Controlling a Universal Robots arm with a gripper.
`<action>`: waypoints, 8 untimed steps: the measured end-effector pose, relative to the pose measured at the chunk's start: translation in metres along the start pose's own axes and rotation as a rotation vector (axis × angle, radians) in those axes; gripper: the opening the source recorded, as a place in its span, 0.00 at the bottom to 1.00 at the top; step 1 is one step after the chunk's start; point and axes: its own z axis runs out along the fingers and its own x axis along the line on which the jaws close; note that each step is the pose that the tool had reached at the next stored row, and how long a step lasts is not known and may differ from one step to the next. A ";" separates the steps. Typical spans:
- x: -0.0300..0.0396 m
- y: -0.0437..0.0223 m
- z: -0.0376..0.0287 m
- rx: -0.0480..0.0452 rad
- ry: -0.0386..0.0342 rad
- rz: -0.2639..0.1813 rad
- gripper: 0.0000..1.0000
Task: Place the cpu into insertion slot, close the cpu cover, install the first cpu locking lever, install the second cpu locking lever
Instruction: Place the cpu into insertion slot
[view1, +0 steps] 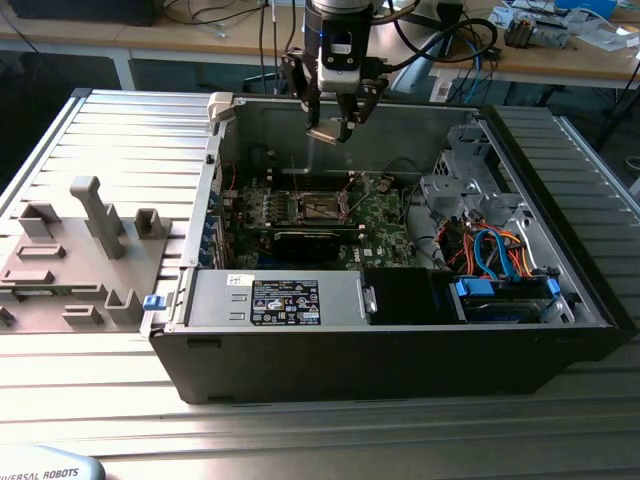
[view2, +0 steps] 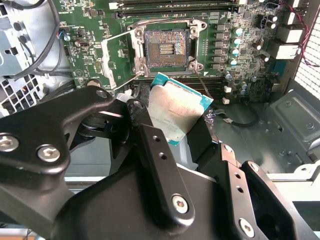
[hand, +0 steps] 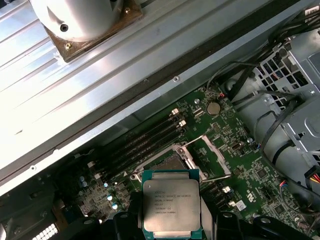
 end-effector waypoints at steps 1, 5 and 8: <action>-0.0001 -0.0003 0.0040 0.0000 -0.0002 0.002 0.54; -0.0001 -0.0003 0.0041 -0.0001 -0.0003 0.004 0.54; -0.0001 -0.0004 0.0041 -0.0001 -0.0005 0.006 0.54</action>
